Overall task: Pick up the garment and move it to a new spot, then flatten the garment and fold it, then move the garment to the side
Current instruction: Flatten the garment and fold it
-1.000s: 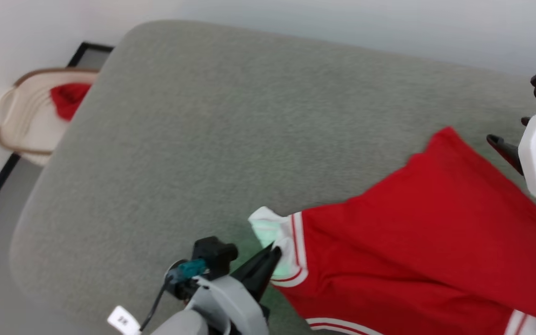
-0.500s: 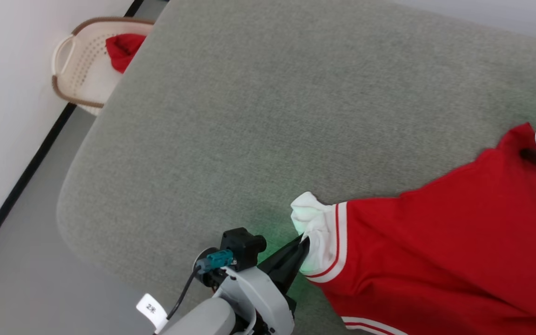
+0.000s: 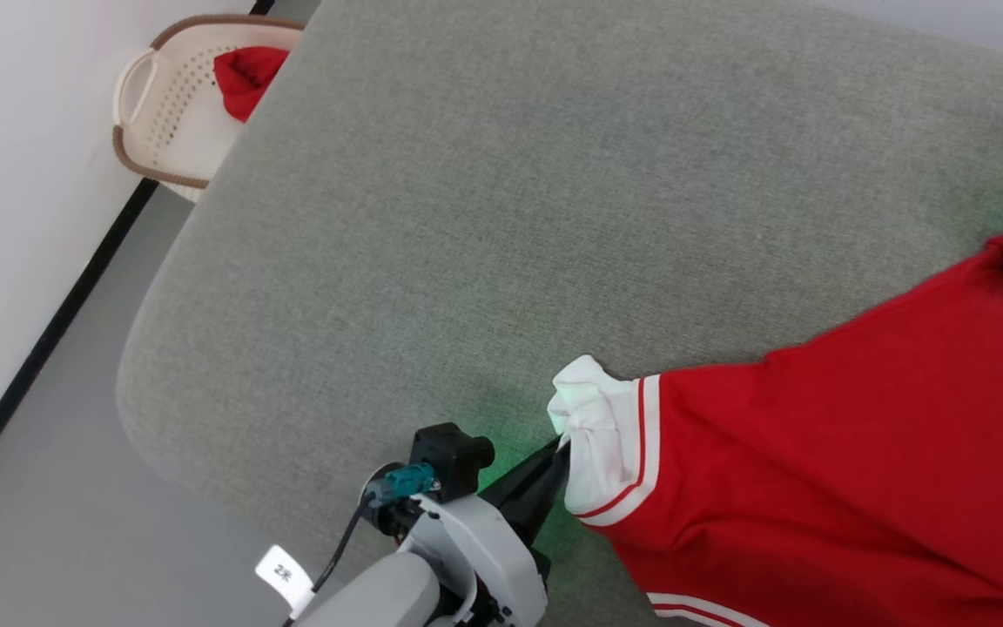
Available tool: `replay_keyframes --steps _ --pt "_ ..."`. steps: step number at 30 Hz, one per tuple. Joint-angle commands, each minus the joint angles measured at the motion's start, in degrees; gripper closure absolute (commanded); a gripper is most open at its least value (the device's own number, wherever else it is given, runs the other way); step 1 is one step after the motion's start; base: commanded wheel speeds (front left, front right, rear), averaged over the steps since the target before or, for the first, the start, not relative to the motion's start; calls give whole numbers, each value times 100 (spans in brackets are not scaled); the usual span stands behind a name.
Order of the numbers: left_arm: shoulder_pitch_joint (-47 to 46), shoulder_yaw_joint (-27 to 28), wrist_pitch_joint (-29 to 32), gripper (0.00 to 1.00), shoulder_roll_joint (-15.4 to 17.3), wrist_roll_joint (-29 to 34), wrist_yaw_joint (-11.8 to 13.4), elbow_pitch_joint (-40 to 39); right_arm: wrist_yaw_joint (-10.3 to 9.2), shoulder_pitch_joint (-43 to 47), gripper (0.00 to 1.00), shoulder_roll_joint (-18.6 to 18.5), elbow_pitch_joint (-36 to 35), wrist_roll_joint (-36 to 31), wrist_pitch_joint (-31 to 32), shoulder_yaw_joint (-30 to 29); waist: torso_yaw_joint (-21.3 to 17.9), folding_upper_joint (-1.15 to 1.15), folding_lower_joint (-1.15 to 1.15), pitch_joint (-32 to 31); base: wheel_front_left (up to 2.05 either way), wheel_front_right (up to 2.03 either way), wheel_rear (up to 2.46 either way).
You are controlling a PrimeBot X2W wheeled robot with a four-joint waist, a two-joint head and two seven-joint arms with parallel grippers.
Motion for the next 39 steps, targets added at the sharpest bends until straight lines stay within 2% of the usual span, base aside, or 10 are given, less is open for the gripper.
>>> replay_keyframes --steps 1,6,11,17,22,27,31,39 --pt "-61 8 -35 100 42 -33 -21 23 -8 212 100 6 190 -29 -9 134 -74 0 0 -59 0 0 0" --pt "-81 7 -10 100 179 -84 -25 15 -8 -82 100 171 203 -36 -241 147 -293 0 0 -241 0 0 0" --pt "-166 66 271 100 514 -214 -28 -168 -7 -306 100 286 23 30 -467 247 -575 0 0 -512 0 0 0" --pt "-465 96 955 100 1216 -294 -34 -675 -7 -418 100 273 -297 135 -836 400 -911 0 0 -916 0 0 0" --pt "-950 189 1598 100 1874 -300 -32 -1017 -7 -533 100 231 -545 161 -1389 461 -1171 0 0 -1230 0 0 0" --pt "-1637 382 2111 100 2295 -467 -35 -1009 -7 -613 100 274 -557 180 -1947 400 -1419 0 0 -1529 0 0 0" --pt "-2279 499 2458 100 2374 -480 -29 -673 -7 -701 100 388 -325 48 -2389 273 -1609 0 0 -1758 0 0 0" --pt "-3482 519 2766 100 2087 -351 -33 259 -7 -1001 100 735 286 -462 -3344 -11 -1879 0 0 -2077 0 0 0"
